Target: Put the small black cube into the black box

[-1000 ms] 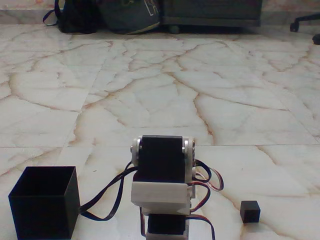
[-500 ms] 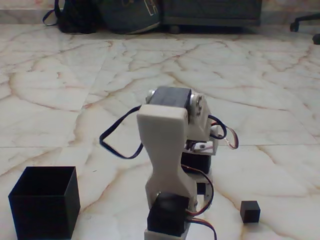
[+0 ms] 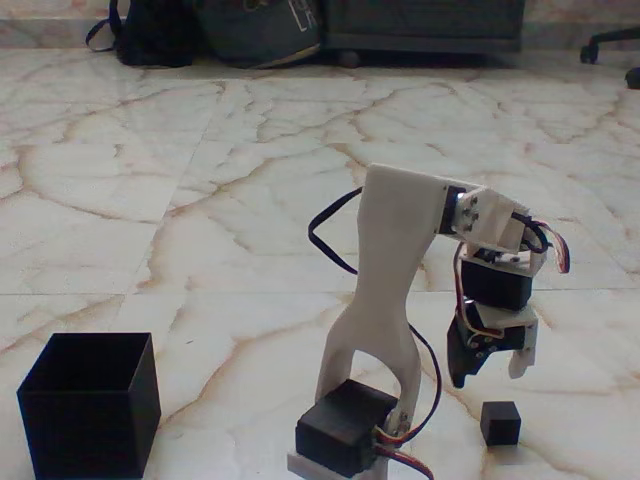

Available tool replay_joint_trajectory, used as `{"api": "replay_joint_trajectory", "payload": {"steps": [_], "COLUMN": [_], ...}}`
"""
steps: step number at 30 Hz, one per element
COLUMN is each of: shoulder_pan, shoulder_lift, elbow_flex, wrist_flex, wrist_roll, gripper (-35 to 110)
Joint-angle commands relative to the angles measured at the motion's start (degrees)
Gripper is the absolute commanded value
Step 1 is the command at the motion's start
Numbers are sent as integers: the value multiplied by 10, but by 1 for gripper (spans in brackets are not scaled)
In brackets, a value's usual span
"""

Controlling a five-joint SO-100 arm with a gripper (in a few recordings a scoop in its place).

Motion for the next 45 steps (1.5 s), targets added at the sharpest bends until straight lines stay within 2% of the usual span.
{"api": "replay_joint_trajectory", "payload": {"steps": [1,7,13,15,18,29,34,40,45], "shoulder_pan": [18,67,25,6,25,9,-26,-49,-164], "shoulder_lift": [-10,-84,-159,-192,-229,-225,-157,-50,17], "elbow_flex": [-40,-100,-106,-156,-200,-144,-142,-144,-136], "wrist_flex": [6,2,-56,-54,-54,-47,-24,58,59], "wrist_roll": [-17,-66,-8,24,12,66,83,79,199], "gripper": [8,9,8,8,8,0,0,0,0]}}
